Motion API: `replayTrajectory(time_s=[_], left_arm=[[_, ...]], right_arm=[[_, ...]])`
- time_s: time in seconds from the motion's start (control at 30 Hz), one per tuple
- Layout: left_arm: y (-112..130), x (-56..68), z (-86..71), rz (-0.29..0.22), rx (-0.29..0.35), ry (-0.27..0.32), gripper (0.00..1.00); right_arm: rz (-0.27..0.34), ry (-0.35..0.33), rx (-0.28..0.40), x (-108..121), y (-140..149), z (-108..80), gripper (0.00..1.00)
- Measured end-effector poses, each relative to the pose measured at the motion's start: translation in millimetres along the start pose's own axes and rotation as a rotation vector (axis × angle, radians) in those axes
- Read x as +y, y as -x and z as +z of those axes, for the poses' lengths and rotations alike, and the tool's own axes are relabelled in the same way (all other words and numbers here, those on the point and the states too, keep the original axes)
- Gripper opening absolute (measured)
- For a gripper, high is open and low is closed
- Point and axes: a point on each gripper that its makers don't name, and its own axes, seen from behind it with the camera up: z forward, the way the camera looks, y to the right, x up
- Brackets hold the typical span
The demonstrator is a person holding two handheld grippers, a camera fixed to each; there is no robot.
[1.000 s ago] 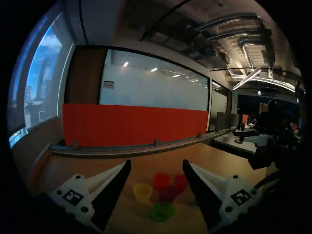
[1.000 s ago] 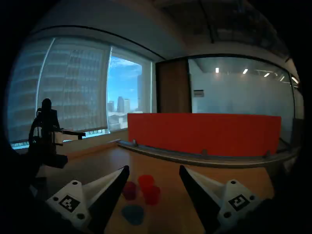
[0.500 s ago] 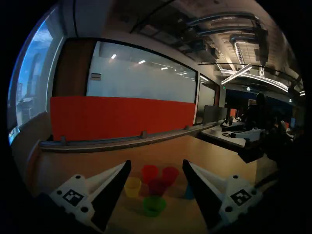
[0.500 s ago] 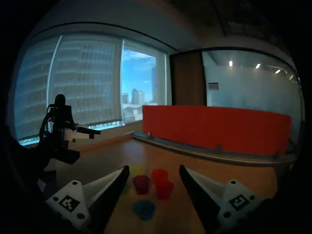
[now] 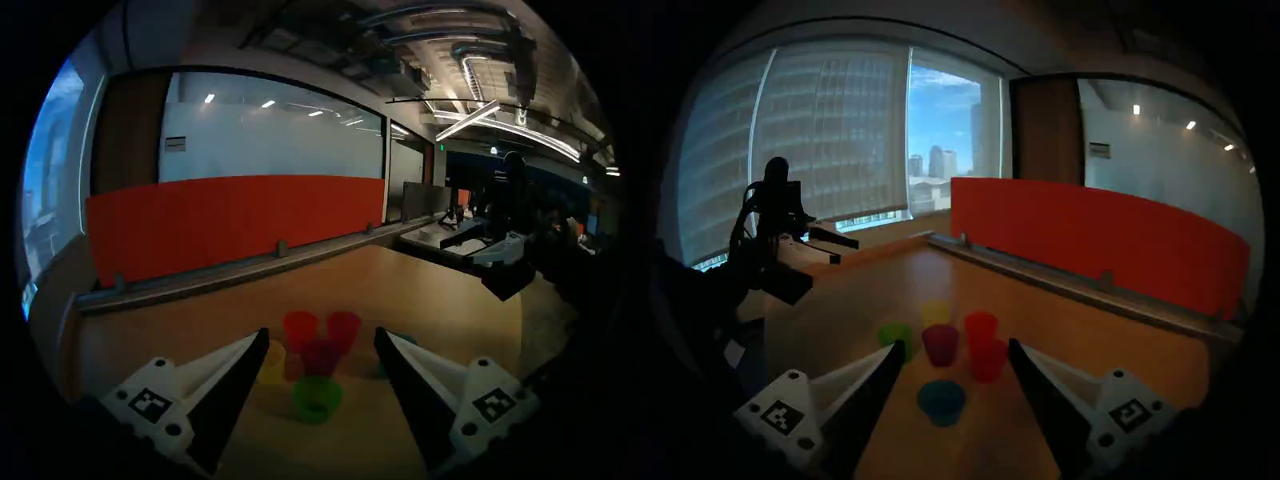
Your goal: Pour water
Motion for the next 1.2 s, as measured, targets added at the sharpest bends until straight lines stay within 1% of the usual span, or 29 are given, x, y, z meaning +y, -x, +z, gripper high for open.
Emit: replayTrajectory(time_s=[0.2,0.4,0.77,0.9,1.07,1.2], left_arm=[[16.6,4.6,3.9,0.008,-0.038,0.031,0.98],[36.5,8.0,11.1,0.022,-0.072,0.057,0.98],[79.2,2.9,27.9,0.040,-0.153,0.067,0.98],[95.7,2.9,32.7,0.047,-0.184,0.072,0.98],[114.9,-0.4,38.0,0.056,-0.218,0.065,0.98],[130.1,0.1,41.3,0.047,-0.247,0.070,0.98]], right_arm=[[-0.007,-0.015,-0.044,-3.2,16.5,7.6,1.00],[-0.012,-0.014,-0.093,-3.8,39.1,16.7,1.00],[-0.029,-0.030,-0.177,-9.2,85.8,30.4,1.00],[-0.032,-0.032,-0.195,-8.7,97.2,34.4,0.99],[-0.028,-0.034,-0.216,-8.0,111.2,39.3,0.99],[-0.024,-0.035,-0.235,-8.0,122.6,43.2,0.99]])
